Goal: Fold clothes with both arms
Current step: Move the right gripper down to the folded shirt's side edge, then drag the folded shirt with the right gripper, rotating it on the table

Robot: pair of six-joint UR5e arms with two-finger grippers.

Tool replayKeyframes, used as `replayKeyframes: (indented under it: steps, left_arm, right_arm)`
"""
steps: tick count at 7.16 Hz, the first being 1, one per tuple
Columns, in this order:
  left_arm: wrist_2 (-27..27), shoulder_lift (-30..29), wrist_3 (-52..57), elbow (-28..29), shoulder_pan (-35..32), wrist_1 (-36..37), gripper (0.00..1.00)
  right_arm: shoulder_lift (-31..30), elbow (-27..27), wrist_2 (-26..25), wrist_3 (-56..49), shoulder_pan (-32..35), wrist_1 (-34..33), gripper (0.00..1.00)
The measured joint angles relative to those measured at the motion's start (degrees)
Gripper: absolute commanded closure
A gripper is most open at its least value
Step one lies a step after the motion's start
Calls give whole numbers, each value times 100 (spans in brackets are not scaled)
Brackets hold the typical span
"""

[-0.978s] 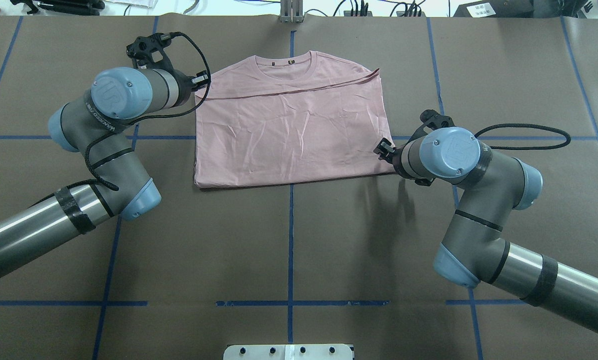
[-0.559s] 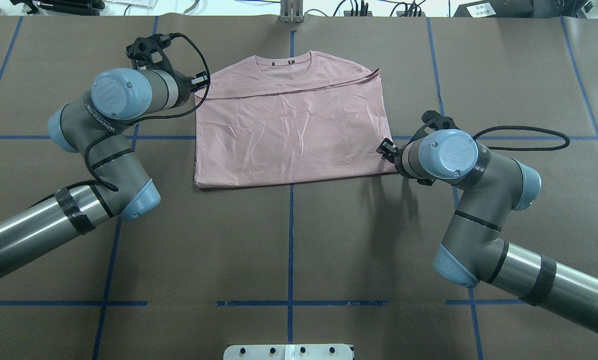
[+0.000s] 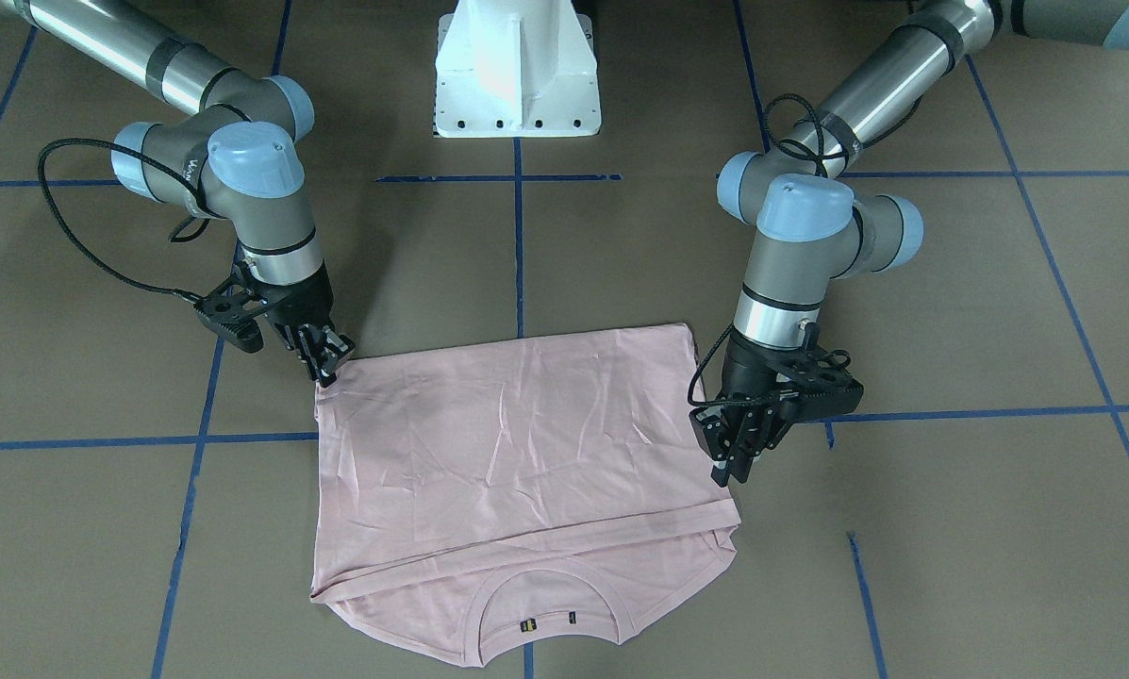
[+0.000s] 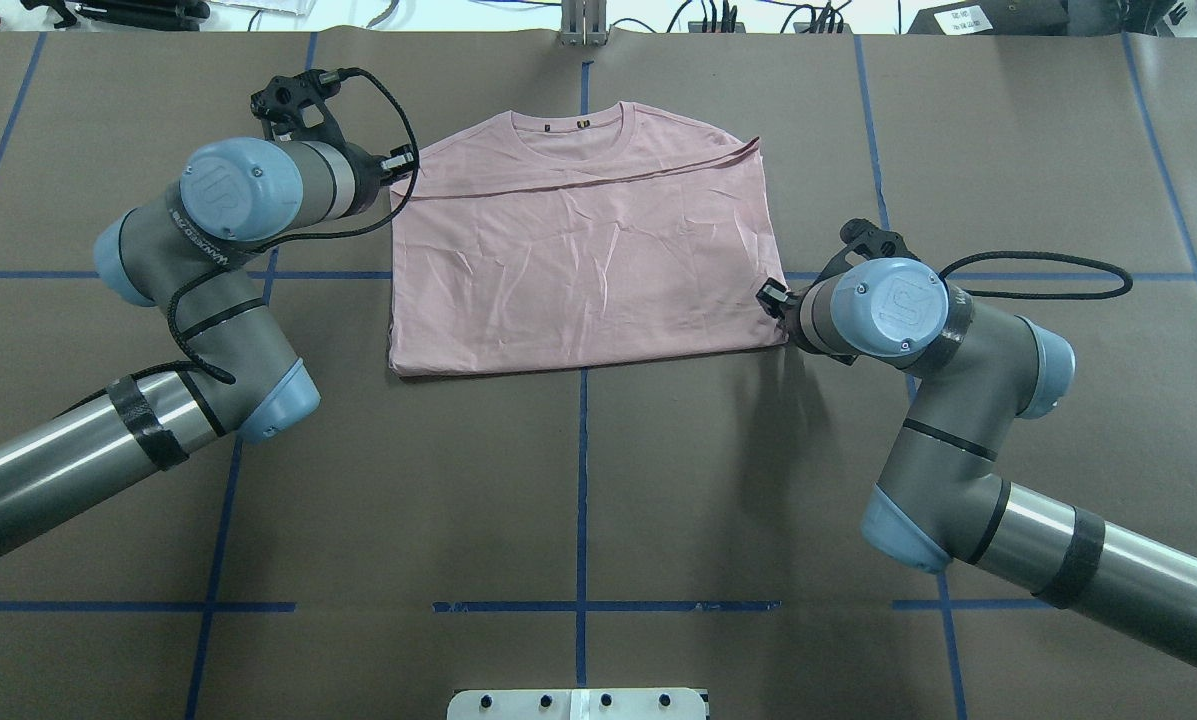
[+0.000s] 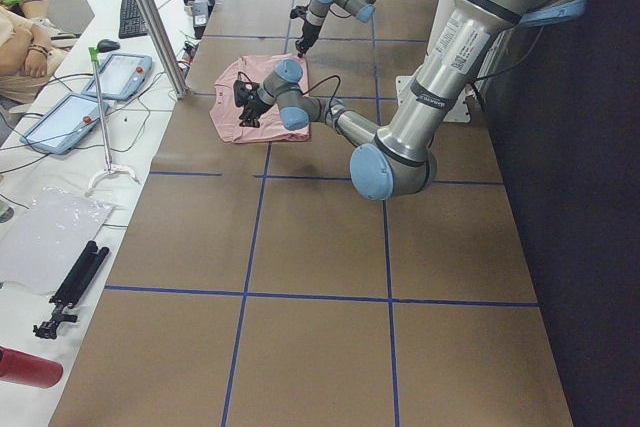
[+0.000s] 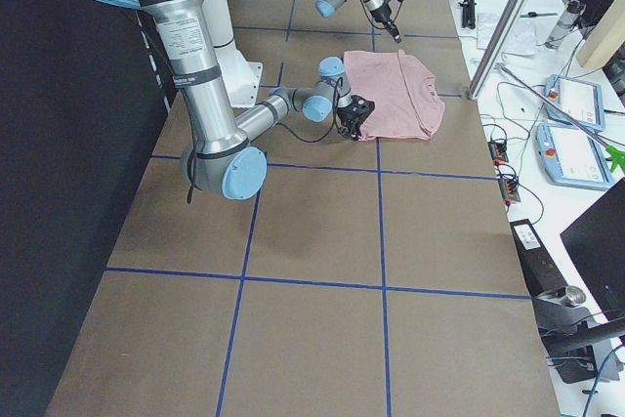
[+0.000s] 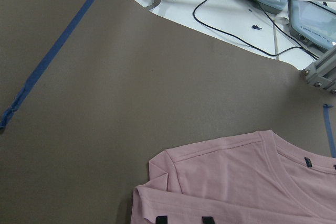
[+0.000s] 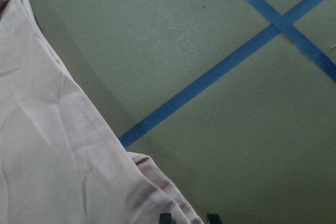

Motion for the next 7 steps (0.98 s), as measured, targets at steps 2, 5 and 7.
replayKeyframes:
  steps: [2, 5, 7]
  left_arm:
    - [0, 43, -7, -35, 4, -4, 66]
    - [-5, 51, -30, -141, 17, 0, 66]
    - [-8, 72, -41, -228, 47, 2, 66]
  right_arm:
    - [-47, 104, 8, -26, 31, 9, 100]
    - [-1185, 1525, 38, -24, -328, 2, 100]
    - [-2273, 2808, 165, 119, -1251, -4, 100]
